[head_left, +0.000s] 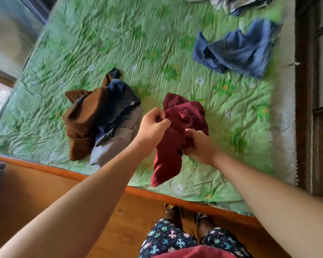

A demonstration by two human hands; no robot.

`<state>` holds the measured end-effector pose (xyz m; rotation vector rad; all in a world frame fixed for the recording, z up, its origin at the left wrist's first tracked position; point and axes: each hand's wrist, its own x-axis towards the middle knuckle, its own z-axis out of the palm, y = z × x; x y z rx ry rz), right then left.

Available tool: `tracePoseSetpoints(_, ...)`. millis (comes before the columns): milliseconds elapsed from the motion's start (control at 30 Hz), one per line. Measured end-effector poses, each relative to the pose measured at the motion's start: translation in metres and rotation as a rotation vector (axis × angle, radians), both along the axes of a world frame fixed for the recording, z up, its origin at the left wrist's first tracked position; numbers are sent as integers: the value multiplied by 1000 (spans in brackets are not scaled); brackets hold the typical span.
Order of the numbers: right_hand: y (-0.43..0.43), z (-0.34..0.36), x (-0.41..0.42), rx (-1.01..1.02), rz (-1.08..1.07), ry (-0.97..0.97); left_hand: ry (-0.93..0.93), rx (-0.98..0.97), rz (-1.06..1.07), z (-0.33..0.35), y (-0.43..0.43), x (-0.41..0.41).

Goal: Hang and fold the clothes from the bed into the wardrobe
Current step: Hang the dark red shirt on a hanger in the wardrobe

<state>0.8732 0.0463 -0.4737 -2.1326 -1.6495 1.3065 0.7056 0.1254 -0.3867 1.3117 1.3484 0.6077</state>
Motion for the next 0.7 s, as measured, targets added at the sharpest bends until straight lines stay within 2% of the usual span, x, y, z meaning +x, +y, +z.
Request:
tracePoseSetpoints(167, -4, 69, 19, 202, -59, 84, -204, 44, 26, 116, -12, 37)
tracePoseSetpoints(333, -10, 141, 55, 373, -262, 214, -289, 213, 51, 204, -29, 58)
tracePoseSetpoints(500, -3, 224, 93, 625, -476, 256, -102, 390, 213, 232, -24, 49)
tracePoseSetpoints(567, -1, 254, 105, 672, -535, 268, 55, 442, 216, 229, -22, 41)
tracePoseSetpoints(700, 0, 301, 127, 764, -597, 301, 459, 571, 81, 216, -25, 33)
